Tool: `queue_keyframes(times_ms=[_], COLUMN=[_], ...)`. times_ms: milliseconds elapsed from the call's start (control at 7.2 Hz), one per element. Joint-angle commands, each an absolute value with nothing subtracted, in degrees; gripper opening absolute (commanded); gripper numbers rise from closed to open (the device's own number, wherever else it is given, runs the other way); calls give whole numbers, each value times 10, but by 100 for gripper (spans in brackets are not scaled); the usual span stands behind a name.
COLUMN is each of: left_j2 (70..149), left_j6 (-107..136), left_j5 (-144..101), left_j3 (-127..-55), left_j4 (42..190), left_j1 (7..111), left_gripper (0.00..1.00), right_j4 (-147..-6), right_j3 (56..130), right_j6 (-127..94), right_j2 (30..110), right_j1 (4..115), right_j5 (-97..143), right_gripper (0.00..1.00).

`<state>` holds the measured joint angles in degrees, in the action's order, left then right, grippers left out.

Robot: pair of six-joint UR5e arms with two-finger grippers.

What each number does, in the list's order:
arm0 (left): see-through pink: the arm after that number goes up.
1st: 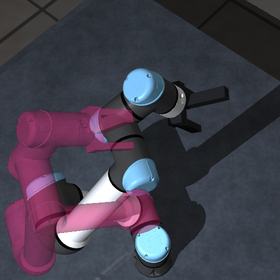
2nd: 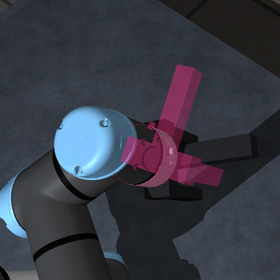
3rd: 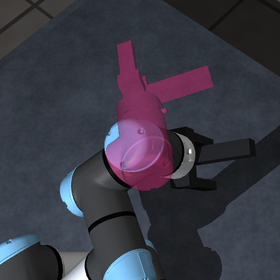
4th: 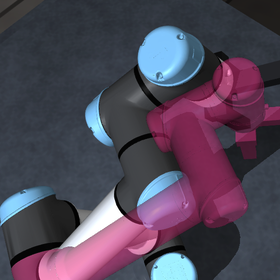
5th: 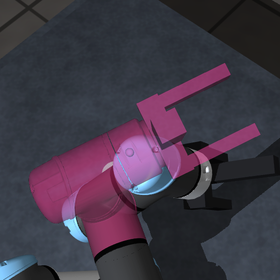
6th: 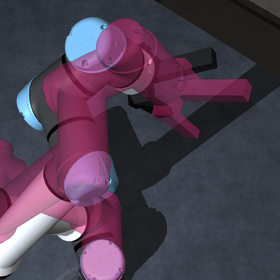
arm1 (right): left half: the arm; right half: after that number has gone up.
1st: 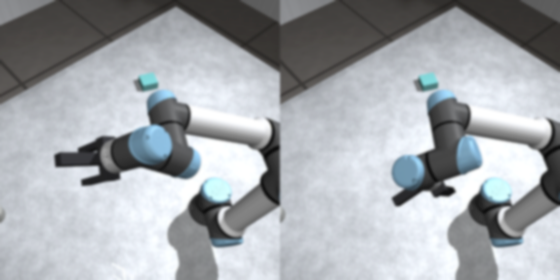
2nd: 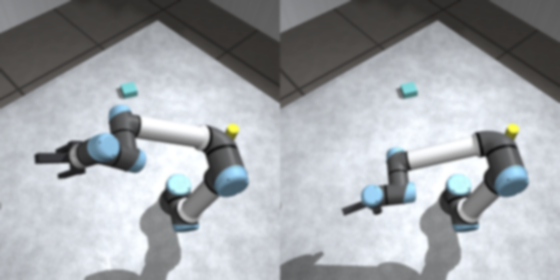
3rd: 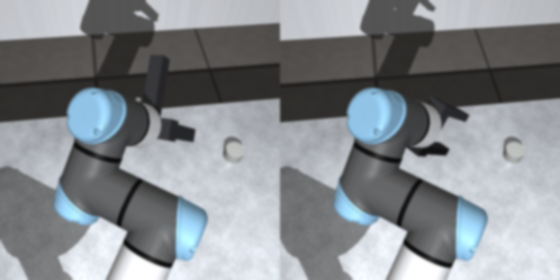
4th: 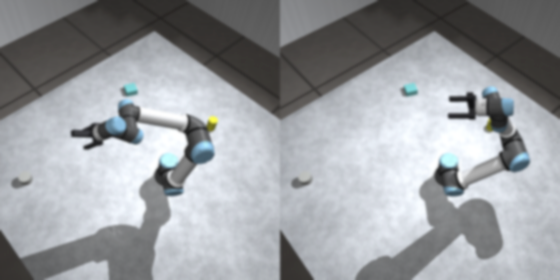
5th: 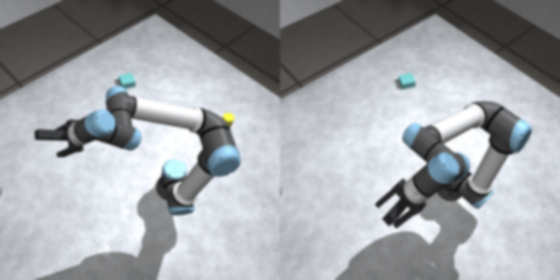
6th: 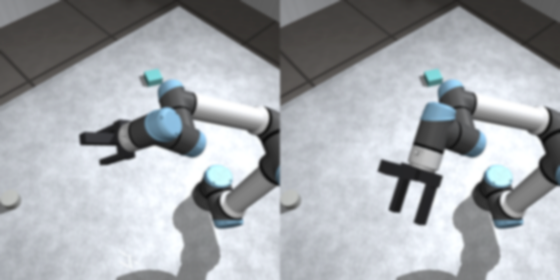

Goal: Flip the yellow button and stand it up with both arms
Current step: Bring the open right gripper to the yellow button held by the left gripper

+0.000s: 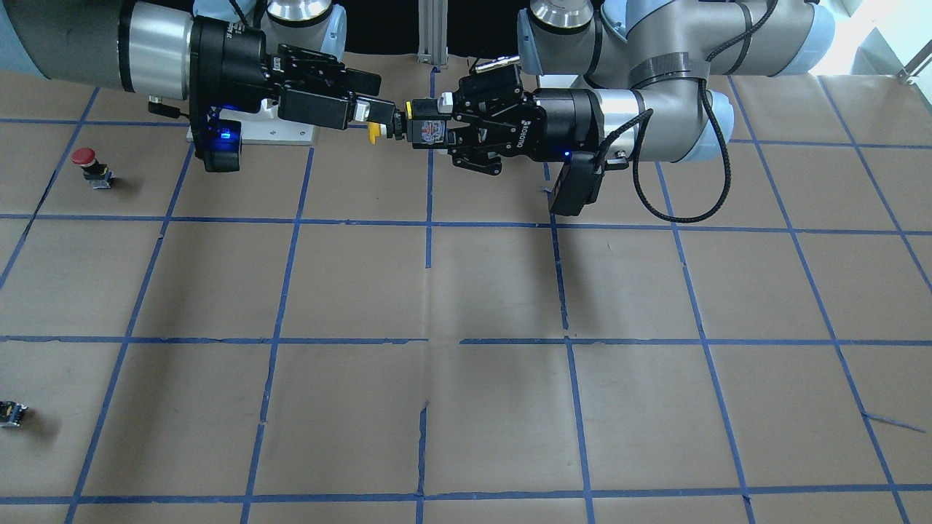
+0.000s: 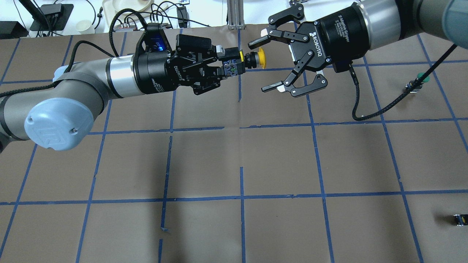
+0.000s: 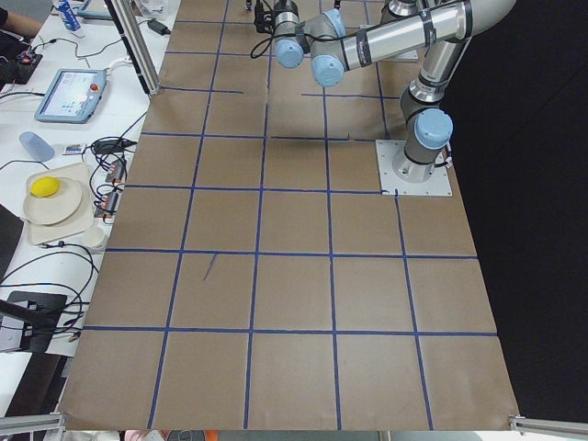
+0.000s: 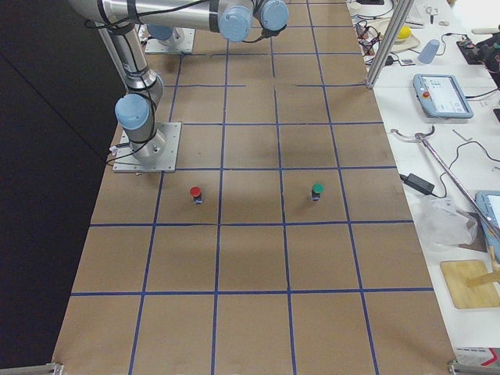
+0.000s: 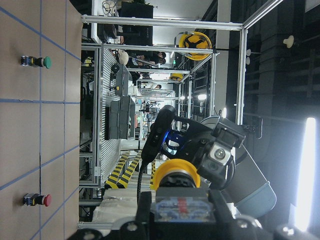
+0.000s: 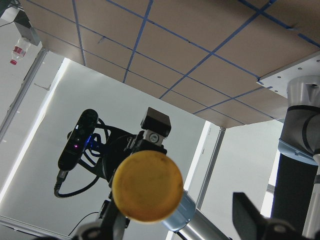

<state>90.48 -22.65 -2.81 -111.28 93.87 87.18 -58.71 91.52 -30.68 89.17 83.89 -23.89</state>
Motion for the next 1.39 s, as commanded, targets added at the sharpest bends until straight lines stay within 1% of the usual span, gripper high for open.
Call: queue_keyframes(times_ms=[0, 417, 556, 694, 833, 972, 1250], left_j2=[904, 904, 904, 904, 904, 901, 902], left_j6=[-226, -226, -226, -226, -226, -226, -226], left_j5=[-28, -27, -28, -28, -28, -28, -28], left_j3=[-1114, -1114, -1114, -1114, -1114, -1114, -1113], left_j4=[936, 935, 935, 935, 935, 935, 934], left_j1=[872, 872, 872, 872, 872, 872, 872], left_gripper=[4, 4, 4, 4, 4, 4, 4], right_j4=[-598, -603, -603, -603, -603, -603, -603], right_j3=[913, 913, 913, 913, 913, 912, 911], right_j6=[-307, -306, -306, -306, -306, -307, -307], right_j2=[882, 875, 875, 875, 875, 875, 875], right_j1=[838, 834, 833, 833, 833, 833, 833], right_j5=[-243, -243, -243, -244, -243, -243, -241], right_gripper=[72, 75, 74, 58, 36, 26, 26])
